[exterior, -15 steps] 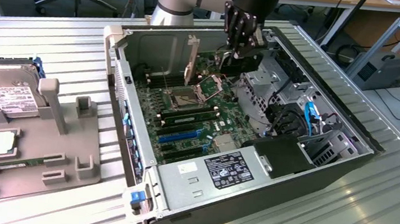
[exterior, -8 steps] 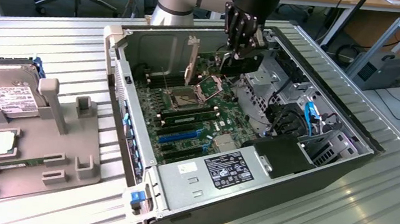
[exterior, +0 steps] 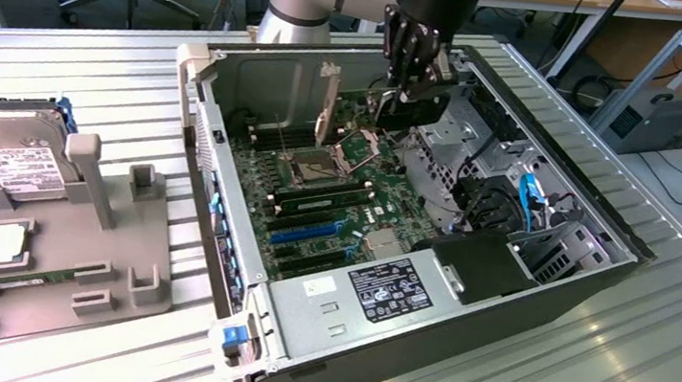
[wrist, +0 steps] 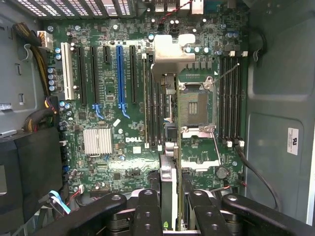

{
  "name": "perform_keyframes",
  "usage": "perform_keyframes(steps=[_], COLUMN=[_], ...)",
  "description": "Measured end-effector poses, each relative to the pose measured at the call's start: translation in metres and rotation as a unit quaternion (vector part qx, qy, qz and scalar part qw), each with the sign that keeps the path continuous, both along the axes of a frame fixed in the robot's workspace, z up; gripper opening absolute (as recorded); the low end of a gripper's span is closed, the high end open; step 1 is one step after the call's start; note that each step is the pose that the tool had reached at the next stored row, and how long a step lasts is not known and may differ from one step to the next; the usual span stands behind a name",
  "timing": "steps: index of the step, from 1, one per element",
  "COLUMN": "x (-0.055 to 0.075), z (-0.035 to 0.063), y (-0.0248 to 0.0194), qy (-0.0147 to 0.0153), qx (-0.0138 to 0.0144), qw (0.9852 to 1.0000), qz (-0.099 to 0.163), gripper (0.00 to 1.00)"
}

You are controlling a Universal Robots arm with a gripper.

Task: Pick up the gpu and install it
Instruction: 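Insert the gpu into the slot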

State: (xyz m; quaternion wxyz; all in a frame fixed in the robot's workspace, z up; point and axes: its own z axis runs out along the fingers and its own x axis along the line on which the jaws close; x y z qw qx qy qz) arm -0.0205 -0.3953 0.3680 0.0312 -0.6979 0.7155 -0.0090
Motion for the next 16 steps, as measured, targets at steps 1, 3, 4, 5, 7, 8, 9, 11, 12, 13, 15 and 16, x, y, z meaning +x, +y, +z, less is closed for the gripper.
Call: perform_keyframes(steps=[1, 3, 4, 5, 7, 8, 9, 11, 12, 13, 15, 16], x=[0.0, 0.0, 0.0, 0.0, 0.0, 0.0, 0.0, 0.0, 0.0, 0.0, 0.0, 0.0], z=[0.0, 0.0, 0.0, 0.0, 0.0, -0.0007, -0.0012, -0.0012, -0.0012, -0.0012, -0.0012, -0.0013], y=[-0.0002, -0.0005, -0.0006, -0.0007, -0.0011, -0.0039, -0.0058, -0.0059, -0.006, -0.006, -0.0062, -0.0062], qy=[0.0, 0.0, 0.0, 0.0, 0.0, 0.0, 0.0, 0.0, 0.0, 0.0, 0.0, 0.0], qx=[0.0, 0.0, 0.0, 0.0, 0.0, 0.0, 0.0, 0.0, 0.0, 0.0, 0.0, 0.0], qw=[1.0, 1.0, 1.0, 1.0, 1.0, 1.0, 1.0, 1.0, 1.0, 1.0, 1.0, 1.0], qz=[0.0, 0.0, 0.0, 0.0, 0.0, 0.0, 0.0, 0.0, 0.0, 0.0, 0.0, 0.0], gripper=[0.27, 0.27, 0.27, 0.27, 0.27, 0.27, 0.27, 0.27, 0.27, 0.27, 0.27, 0.27])
